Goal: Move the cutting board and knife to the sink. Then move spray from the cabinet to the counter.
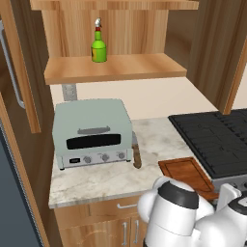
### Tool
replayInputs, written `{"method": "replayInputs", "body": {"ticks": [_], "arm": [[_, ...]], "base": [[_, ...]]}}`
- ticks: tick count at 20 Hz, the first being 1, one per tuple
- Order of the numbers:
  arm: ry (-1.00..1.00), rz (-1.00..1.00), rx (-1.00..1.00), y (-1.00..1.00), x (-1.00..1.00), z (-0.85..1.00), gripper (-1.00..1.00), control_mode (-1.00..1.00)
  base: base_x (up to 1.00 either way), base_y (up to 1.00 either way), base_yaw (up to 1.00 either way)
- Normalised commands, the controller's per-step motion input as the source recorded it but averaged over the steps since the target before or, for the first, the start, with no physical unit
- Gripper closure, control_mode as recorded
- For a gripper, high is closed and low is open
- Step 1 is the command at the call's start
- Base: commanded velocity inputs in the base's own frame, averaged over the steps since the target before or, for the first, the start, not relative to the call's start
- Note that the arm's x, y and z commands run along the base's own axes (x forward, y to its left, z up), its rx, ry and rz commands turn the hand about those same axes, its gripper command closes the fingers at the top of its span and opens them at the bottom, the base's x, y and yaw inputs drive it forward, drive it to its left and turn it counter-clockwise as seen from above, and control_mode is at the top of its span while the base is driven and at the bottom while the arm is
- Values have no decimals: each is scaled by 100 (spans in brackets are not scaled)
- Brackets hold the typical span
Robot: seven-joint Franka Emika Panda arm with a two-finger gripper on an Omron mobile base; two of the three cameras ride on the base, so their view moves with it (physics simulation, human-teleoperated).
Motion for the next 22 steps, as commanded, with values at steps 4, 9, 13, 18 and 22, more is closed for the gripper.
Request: {"method": "replayInputs", "body": {"ticks": [4,9,13,18,22], "arm": [[0,-3,0,0,4,0,-100,-100],[0,-3,0,0,3,0,-100,-100],[0,-2,0,0,10,0,-100,-100],[0,-1,0,0,15,0,-100,-100],[0,0,0,-1,11,0,-100,-100]], "base": [[0,0,0],[0,0,0],[0,0,0],[0,0,0],[0,0,0]]}}
